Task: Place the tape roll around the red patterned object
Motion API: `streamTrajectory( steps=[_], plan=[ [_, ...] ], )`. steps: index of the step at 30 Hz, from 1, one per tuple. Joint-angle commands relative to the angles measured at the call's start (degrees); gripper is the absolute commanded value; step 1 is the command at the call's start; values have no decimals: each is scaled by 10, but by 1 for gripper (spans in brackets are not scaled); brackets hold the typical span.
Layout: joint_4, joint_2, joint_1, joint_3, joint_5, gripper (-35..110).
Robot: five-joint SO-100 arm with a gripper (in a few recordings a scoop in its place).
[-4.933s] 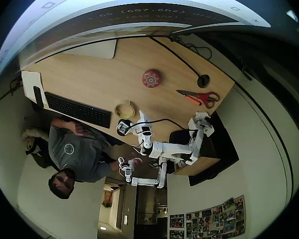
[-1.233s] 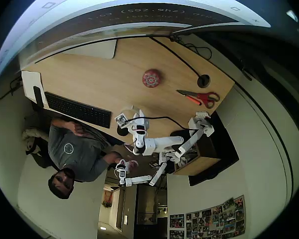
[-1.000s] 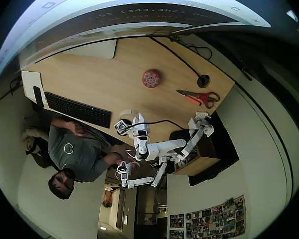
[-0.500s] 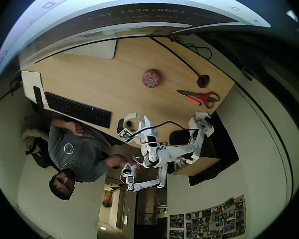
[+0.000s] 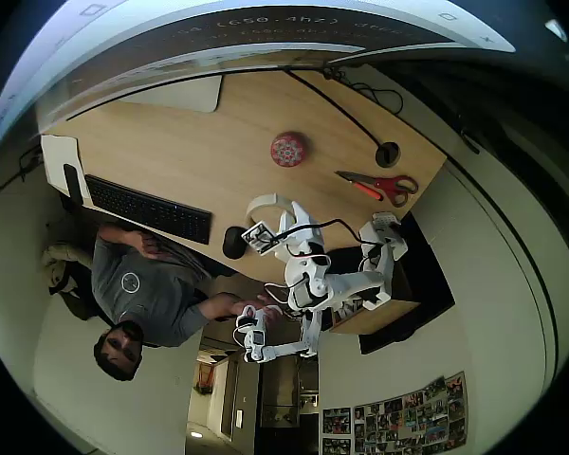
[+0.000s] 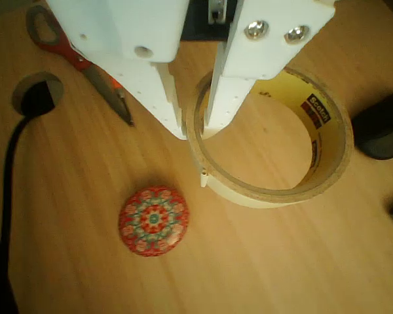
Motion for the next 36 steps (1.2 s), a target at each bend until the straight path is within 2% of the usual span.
streamTrajectory(
  steps=[1,15,36],
  plan=[
    [2,39,30,-3,-22,0],
    [2,-69,156,-97,-115,0],
    [2,-236,181,-250,-147,0]
  ],
)
